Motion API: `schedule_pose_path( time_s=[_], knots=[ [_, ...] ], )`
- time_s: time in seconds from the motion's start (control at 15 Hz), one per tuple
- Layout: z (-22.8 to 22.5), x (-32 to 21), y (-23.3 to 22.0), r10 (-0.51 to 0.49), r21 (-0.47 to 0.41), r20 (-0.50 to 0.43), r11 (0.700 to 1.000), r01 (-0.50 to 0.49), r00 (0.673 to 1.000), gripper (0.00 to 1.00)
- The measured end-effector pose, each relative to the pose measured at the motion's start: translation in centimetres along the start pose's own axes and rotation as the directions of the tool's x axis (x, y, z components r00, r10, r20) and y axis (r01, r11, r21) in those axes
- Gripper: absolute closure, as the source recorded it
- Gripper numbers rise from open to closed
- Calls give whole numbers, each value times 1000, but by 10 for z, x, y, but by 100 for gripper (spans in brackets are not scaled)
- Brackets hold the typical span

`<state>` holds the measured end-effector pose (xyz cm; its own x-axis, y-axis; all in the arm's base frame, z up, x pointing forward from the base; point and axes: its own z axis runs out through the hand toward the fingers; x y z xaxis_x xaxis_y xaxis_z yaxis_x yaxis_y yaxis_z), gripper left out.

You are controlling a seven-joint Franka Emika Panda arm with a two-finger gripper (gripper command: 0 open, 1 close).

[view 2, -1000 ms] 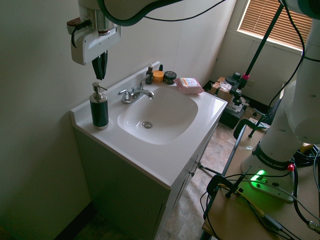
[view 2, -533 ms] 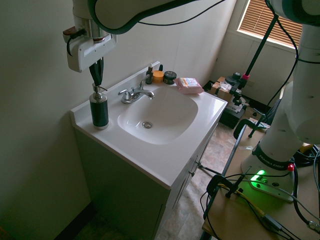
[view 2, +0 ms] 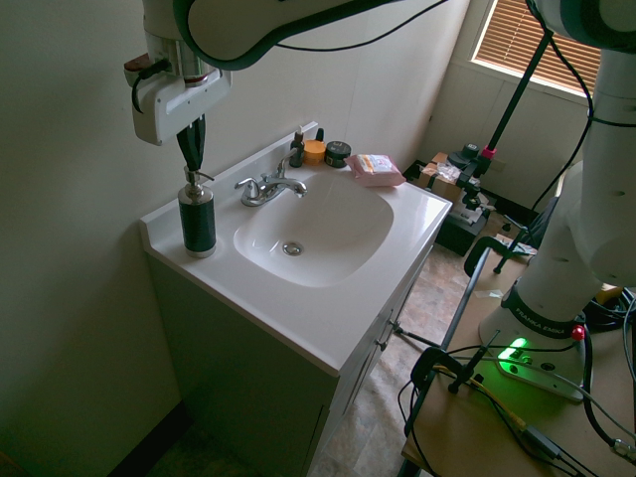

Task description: Push the sanitizer

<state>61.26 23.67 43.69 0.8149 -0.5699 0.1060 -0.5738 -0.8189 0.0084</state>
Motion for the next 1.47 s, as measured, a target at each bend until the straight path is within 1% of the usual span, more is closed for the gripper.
schedule_pose_path(
  time_s=[0.73, 0.87, 1.0, 1.13, 1.27, 1.33, 1.47],
  knots=[
    [10, -3, 0, -6, 9, -4, 1000, 6, 1000, 100],
    [2, -2, 1, -2, 23, -14, 1000, 2, 1000, 100],
    [-17, 1, 5, 8, 51, -30, 999, -7, 1000, 100],
    [-41, 8, 21, 39, 83, -37, 996, -36, 999, 100],
    [-49, 16, 57, 67, 93, -30, 994, -64, 997, 100],
    [-46, 22, 80, 82, 92, -20, 993, -80, 996, 0],
    [-34, 29, 124, 119, 88, 2, 989, -118, 993, 0]
  ],
)
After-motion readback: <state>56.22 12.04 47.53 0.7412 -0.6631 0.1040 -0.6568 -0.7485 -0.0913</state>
